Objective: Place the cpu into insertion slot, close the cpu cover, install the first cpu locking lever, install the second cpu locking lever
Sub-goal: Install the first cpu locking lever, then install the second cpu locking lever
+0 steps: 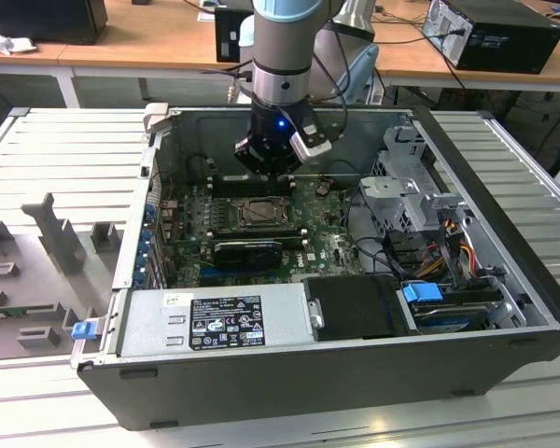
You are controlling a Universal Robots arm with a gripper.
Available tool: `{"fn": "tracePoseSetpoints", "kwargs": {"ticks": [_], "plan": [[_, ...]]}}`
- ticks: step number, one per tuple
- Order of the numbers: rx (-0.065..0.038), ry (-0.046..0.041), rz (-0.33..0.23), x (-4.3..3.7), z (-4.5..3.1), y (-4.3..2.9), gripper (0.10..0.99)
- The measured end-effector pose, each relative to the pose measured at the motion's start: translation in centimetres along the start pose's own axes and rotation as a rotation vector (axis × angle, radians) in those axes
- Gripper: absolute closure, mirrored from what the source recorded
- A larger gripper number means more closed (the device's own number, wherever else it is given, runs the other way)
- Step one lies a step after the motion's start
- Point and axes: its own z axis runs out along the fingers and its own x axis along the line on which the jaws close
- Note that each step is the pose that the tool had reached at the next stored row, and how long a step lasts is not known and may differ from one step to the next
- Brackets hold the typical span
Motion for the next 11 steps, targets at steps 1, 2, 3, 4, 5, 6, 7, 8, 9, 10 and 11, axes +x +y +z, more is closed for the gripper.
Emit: {"fn": "tracePoseSetpoints", "kwargs": {"ticks": [1, 2, 3, 4, 5, 6, 7, 8, 9, 10, 11], "plan": [[0.0, 0.0, 0.0, 0.0, 0.0, -0.04, 0.98], [0.0, 0.0, 0.0, 0.0, 0.0, -0.11, 0.98], [0.0, 0.0, 0.0, 0.0, -0.01, -0.14, 0.98], [0.0, 0.0, 0.0, 0.0, -0.01, -0.2, 0.98], [0.0, 0.0, 0.0, 0.01, -0.02, -0.4, 0.98], [0.0, 0.0, 0.0, 0.02, -0.03, -0.78, 0.98], [0.0, 0.0, 0.0, 0.02, -0.05, -0.99, 0.98], [0.0, 0.0, 0.0, 0.02, -0.05, -1.12, 0.98], [0.0, -0.0001, 0.0, 0.03, -0.07, -1.15, 0.98], [0.0, 0.0, 0.0, 0.03, -0.24, -1.15, 0.98], [0.0, 0.0, 0.0, 0.03, -0.49, -1.14, 0.98]]}}
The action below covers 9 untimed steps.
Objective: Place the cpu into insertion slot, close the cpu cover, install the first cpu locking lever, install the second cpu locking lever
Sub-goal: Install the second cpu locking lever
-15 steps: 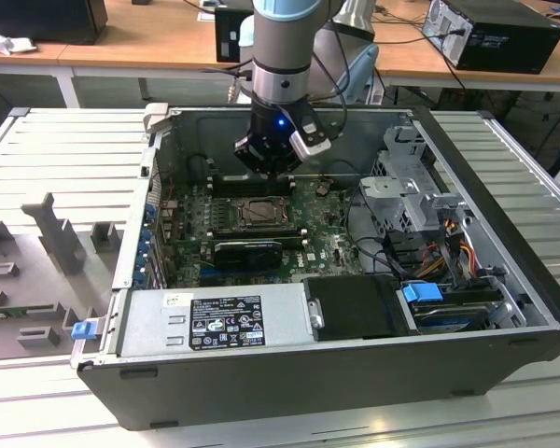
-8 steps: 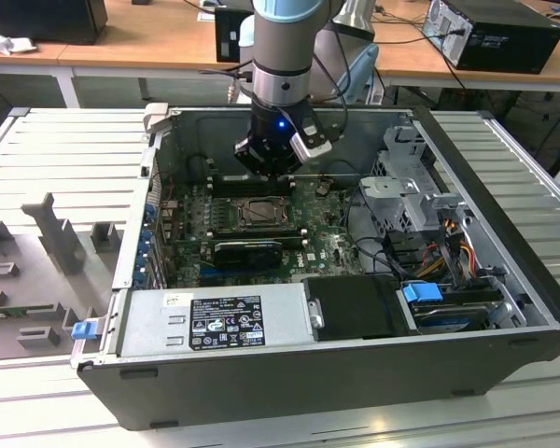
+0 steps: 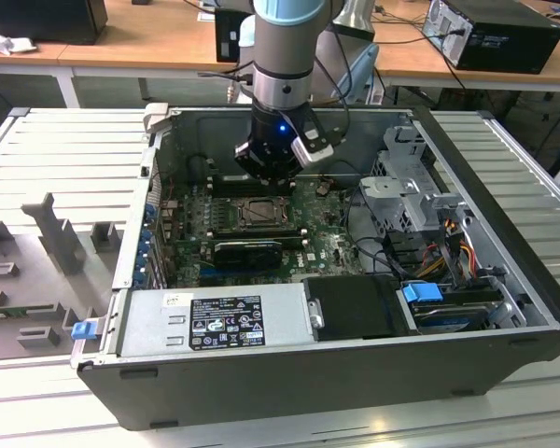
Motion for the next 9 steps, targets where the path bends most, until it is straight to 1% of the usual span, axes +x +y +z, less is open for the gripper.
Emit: {"fn": "tracePoseSetpoints", "kwargs": {"ticks": [1, 3, 4, 7, 8, 9], "plan": [[0.0, 0.0, 0.0, 0.0, -0.23, 0.01, 0.98], [0.0, 0.0, 0.0, 0.0, -1.11, 0.04, 0.98], [0.0, -0.0001, 0.0, -0.01, -1.33, 0.02, 0.98], [0.0, 0.0, 0.0, 0.0, -1.35, -0.24, 0.98], [0.0, 0.0, 0.0, 0.01, -1.36, -0.4, 0.98], [0.0, 0.0, 0.0, 0.02, -1.37, -0.73, 0.98]]}}
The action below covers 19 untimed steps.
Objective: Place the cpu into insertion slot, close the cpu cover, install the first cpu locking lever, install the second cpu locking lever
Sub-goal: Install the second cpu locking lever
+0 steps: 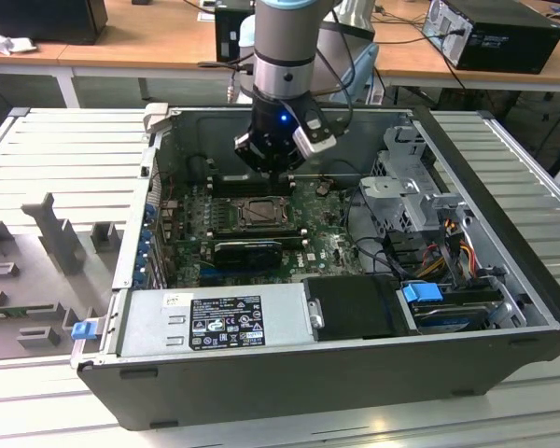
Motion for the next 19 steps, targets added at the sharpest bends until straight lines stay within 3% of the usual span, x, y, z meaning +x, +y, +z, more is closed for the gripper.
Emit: {"fn": "tracePoseSetpoints", "kwargs": {"ticks": [3, 8, 10, 14, 16, 18, 19], "plan": [[0.0, 0.0, 0.0, 0.03, 0.01, -1.54, 0.98], [0.0, 0.0006, 0.0, 0.07, 0.0, -3.05, 0.98], [-0.002, 0.0012, 0.0, 0.09, 0.0, -4.14, 0.98], [-0.008, 0.0013, 0.0, 0.12, -0.04, -5.65, 0.98], [-0.025, 0.001, 0.0, 0.14, -0.07, -6.33, 0.98], [-0.057, 0.0003, 0.0, 0.14, -0.08, -6.57, 0.98], [-0.082, -0.0002, 0.0, 0.15, -0.09, -6.79, 0.98]]}}
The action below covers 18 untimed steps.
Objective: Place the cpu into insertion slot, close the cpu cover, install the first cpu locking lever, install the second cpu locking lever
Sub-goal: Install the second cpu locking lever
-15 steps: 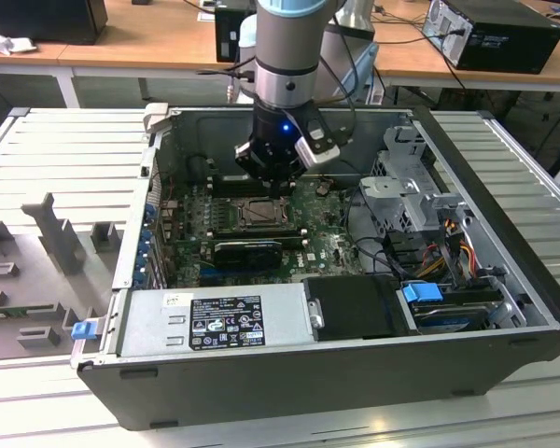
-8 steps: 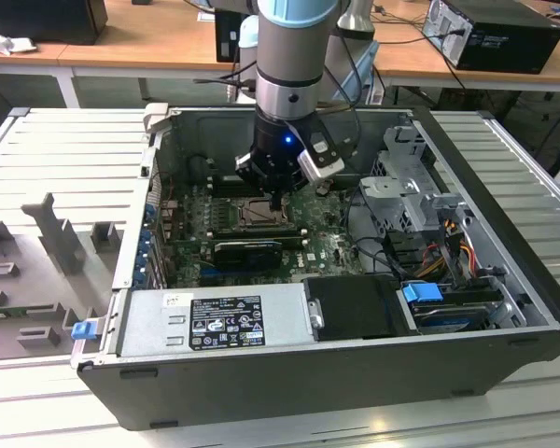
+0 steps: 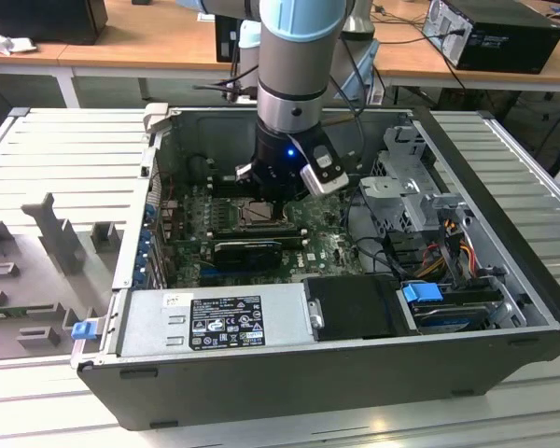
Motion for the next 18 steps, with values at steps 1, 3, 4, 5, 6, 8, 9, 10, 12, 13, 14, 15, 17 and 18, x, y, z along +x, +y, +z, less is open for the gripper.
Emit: {"fn": "tracePoseSetpoints", "kwargs": {"ticks": [1, 3, 4, 5, 6, 8, 9, 10, 12, 13, 14, 15, 17, 18], "plan": [[-0.006, -0.0002, 0.0, 0.15, -0.05, -0.4, 0.98], [-0.007, 0.0002, -0.004, 0.65, -0.02, -0.47, 0.98], [-0.008, 0.0004, -0.006, 0.96, 0.01, -0.47, 0.98], [-0.008, 0.0008, -0.008, 1.24, 0.02, -0.48, 0.98], [-0.011, 0.0011, -0.01, 1.57, 0.05, -0.48, 0.98], [-0.018, 0.001, -0.011, 2.17, 0.11, -0.47, 0.98], [-0.02, 0.0009, -0.011, 2.38, 0.18, -0.47, 0.98], [-0.022, 0.0008, -0.011, 2.53, 0.34, -0.49, 0.98], [-0.022, 0.001, -0.012, 2.64, 0.67, -0.53, 0.98], [-0.022, 0.0011, -0.013, 2.69, 0.88, -0.56, 0.98], [-0.022, 0.0012, -0.013, 2.75, 1.11, -0.59, 0.98], [-0.023, 0.0014, -0.014, 2.8, 1.21, -0.66, 0.98], [-0.031, 0.001, -0.014, 3.09, 1.22, -0.88, 0.98], [-0.037, 0.0008, -0.014, 3.39, 1.22, -1.02, 0.98]]}}
